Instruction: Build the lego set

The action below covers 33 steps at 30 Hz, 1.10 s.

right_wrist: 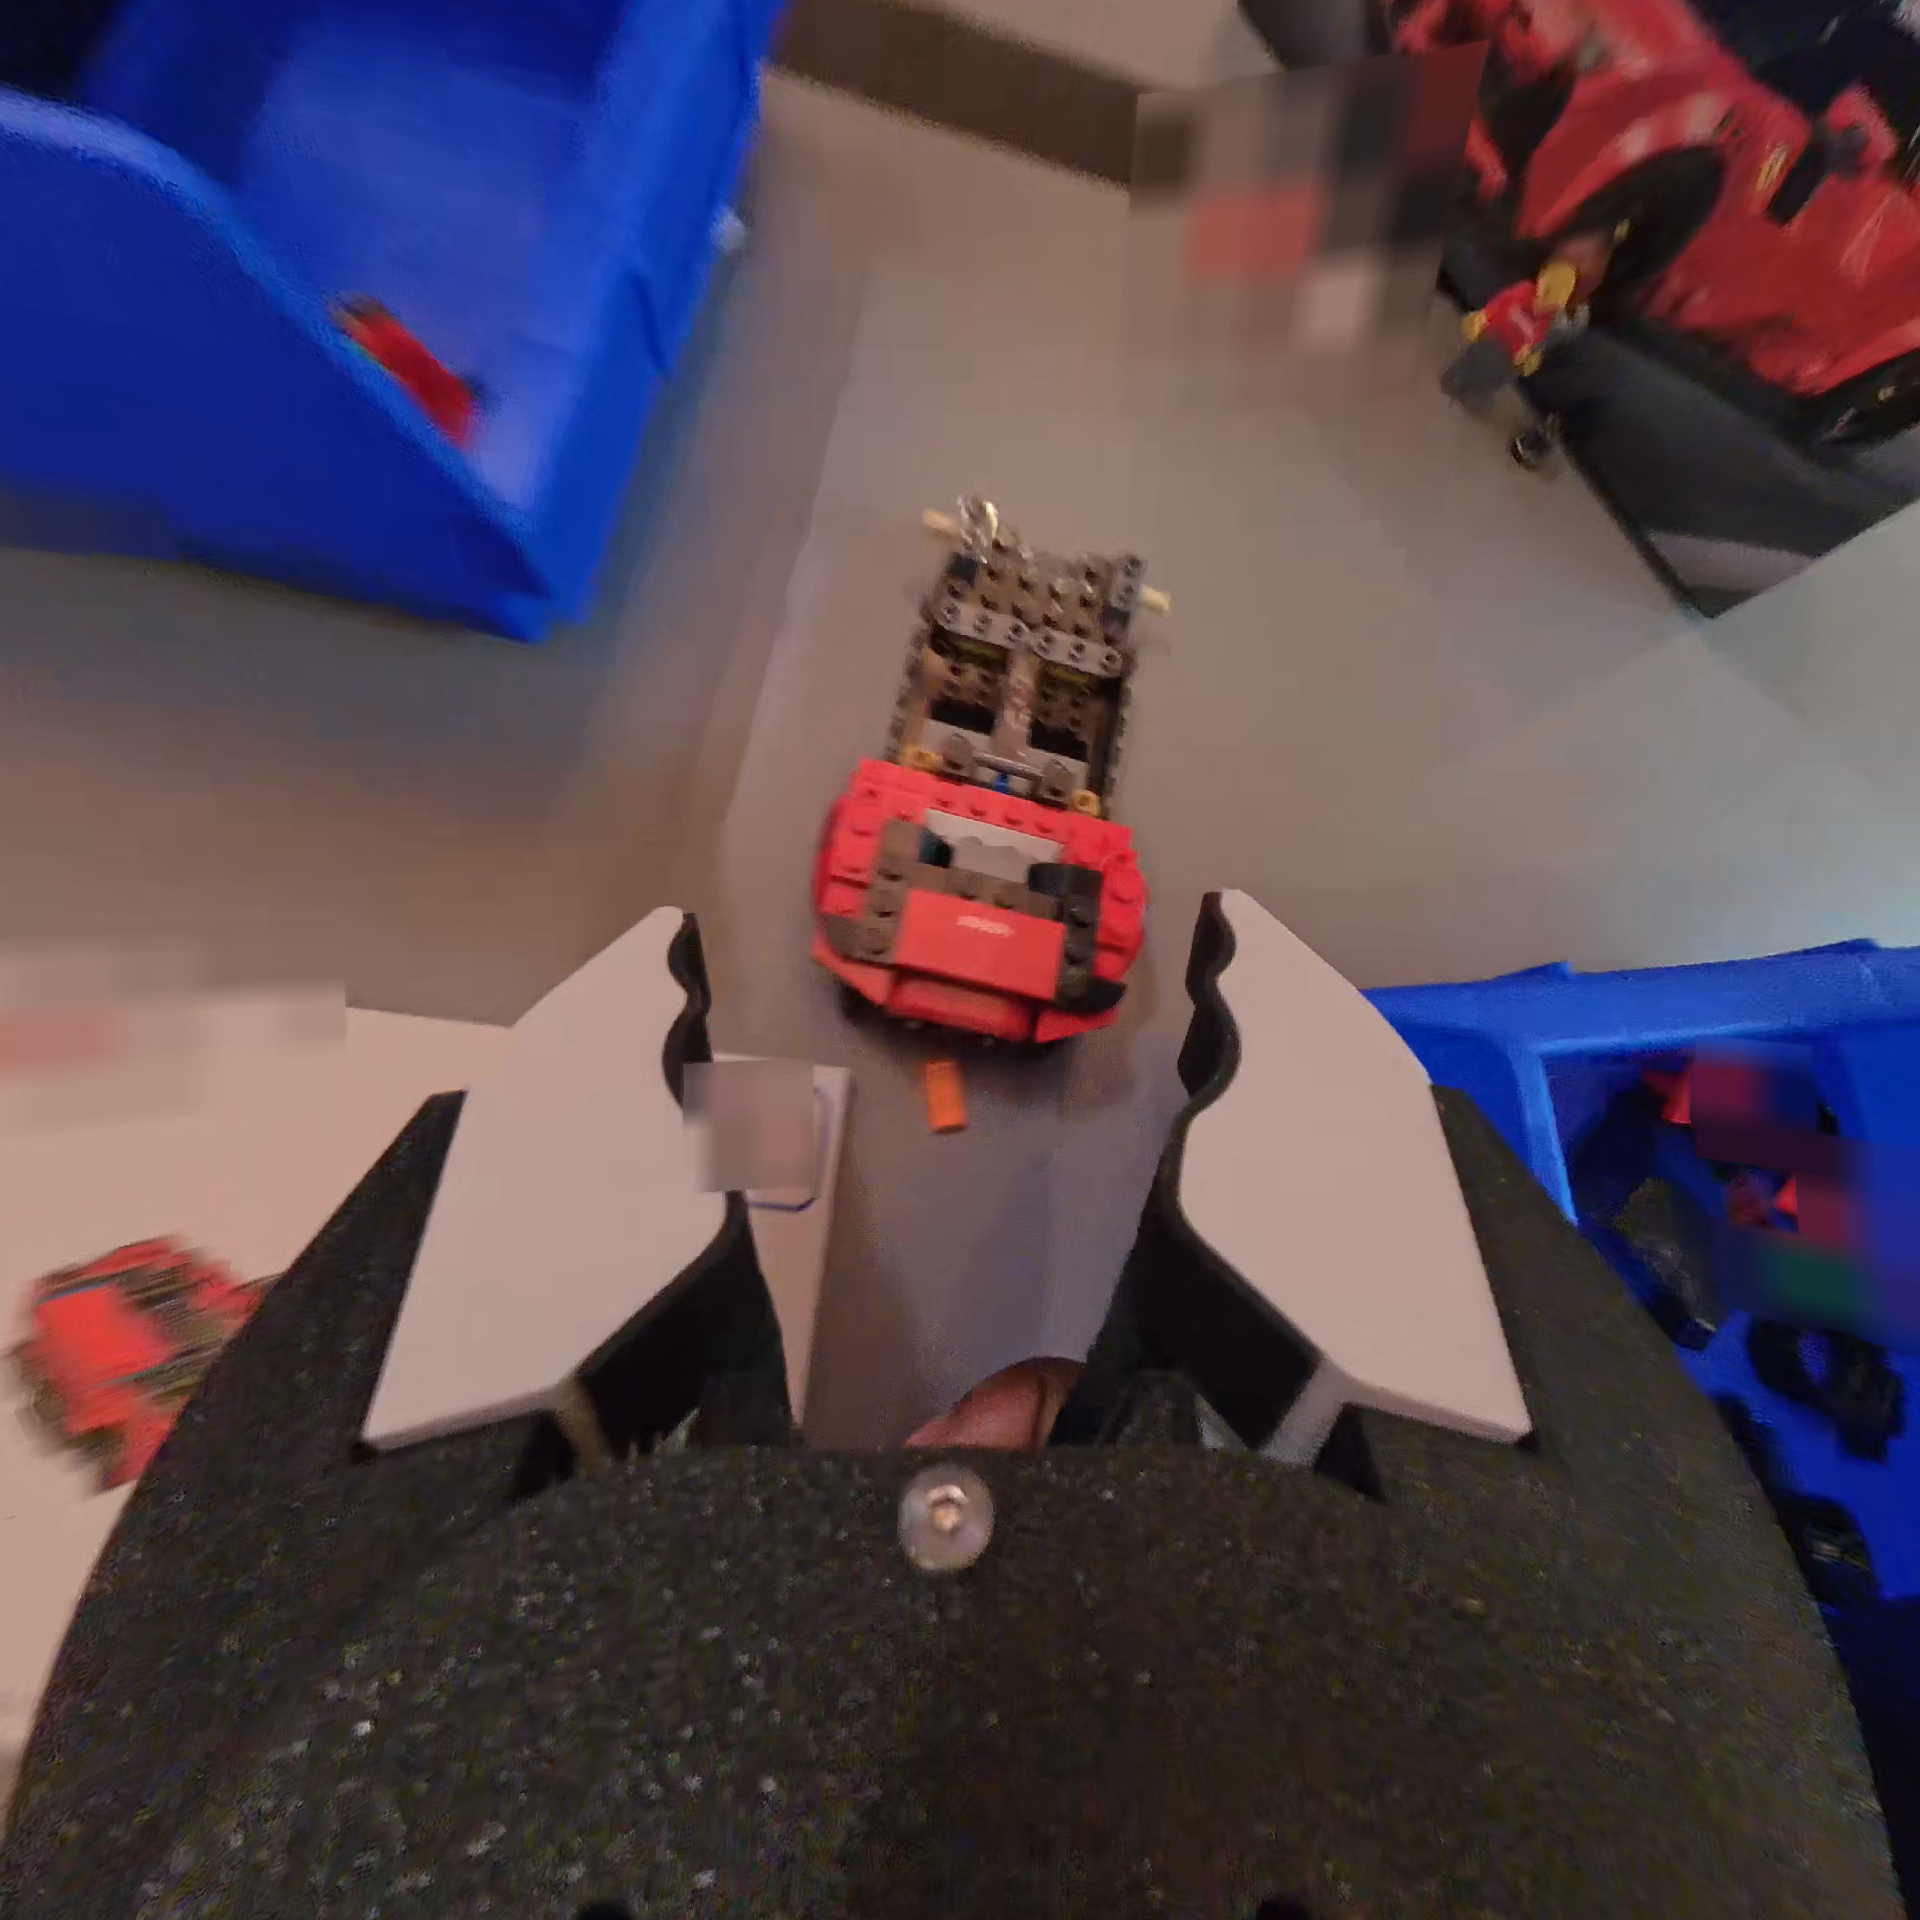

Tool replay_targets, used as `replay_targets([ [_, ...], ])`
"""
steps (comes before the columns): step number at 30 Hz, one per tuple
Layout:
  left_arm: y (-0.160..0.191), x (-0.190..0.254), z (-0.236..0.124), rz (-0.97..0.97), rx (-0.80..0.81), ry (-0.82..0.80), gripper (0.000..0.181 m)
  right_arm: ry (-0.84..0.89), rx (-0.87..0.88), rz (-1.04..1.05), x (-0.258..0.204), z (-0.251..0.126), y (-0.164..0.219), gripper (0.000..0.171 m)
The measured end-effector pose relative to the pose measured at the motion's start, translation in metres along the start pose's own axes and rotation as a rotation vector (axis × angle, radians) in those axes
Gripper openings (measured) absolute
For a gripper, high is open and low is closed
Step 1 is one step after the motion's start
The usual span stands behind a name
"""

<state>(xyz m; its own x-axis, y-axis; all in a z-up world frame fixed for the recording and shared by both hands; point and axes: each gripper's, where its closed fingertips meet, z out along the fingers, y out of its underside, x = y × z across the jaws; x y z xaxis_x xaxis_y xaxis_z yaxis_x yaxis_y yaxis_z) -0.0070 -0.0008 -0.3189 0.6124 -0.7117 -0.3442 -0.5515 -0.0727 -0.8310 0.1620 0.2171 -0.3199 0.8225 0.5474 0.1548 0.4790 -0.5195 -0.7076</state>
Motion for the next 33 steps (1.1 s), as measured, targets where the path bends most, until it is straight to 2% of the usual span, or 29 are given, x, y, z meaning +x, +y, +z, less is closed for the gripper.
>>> replay_targets([
  [4,-0.005,-0.002,-0.001,-0.008,0.035,-0.006,0.018,-0.245,0.208,0.101,-0.047,-0.041,-0.010,0.082],
  [5,-0.007,-0.003,-0.001,-0.010,0.043,-0.014,0.018,-0.334,0.176,0.061,-0.064,-0.049,-0.006,0.085],
  [6,-0.009,-0.005,-0.002,-0.009,0.055,-0.022,0.018,-0.355,0.144,0.019,-0.070,-0.056,-0.003,0.089],
  [8,-0.016,-0.006,-0.004,-0.008,0.096,-0.032,0.017,-0.350,0.250,0.005,-0.073,-0.074,-0.021,0.085],
  [10,-0.022,-0.007,-0.005,0.002,0.122,-0.041,0.017,-0.489,0.329,0.025,-0.093,-0.093,-0.033,0.081],
  [17,-0.018,-0.009,-0.012,0.072,0.092,-0.106,0.019,-0.814,0.374,0.162,-0.141,-0.100,-0.006,0.087],
  [21,-0.019,-0.015,-0.016,0.030,0.110,-0.122,0.019,-0.798,0.364,0.204,-0.140,-0.092,0.014,0.101],
  [23,-0.020,-0.014,-0.016,0.026,0.121,-0.117,0.020,-0.763,0.392,0.178,-0.134,-0.097,0.012,0.101],
  [25,-0.020,-0.013,-0.015,0.036,0.123,-0.117,0.020,-0.695,0.323,0.091,-0.128,-0.097,0.021,0.099],
  [27,-0.019,-0.010,-0.012,0.042,0.116,-0.108,0.020,-0.700,0.240,0.026,-0.132,-0.104,0.031,0.087],
  [33,-0.016,-0.016,-0.012,0.067,0.107,-0.138,0.021,-0.529,0.101,-0.121,-0.130,-0.079,0.057,0.095],
])
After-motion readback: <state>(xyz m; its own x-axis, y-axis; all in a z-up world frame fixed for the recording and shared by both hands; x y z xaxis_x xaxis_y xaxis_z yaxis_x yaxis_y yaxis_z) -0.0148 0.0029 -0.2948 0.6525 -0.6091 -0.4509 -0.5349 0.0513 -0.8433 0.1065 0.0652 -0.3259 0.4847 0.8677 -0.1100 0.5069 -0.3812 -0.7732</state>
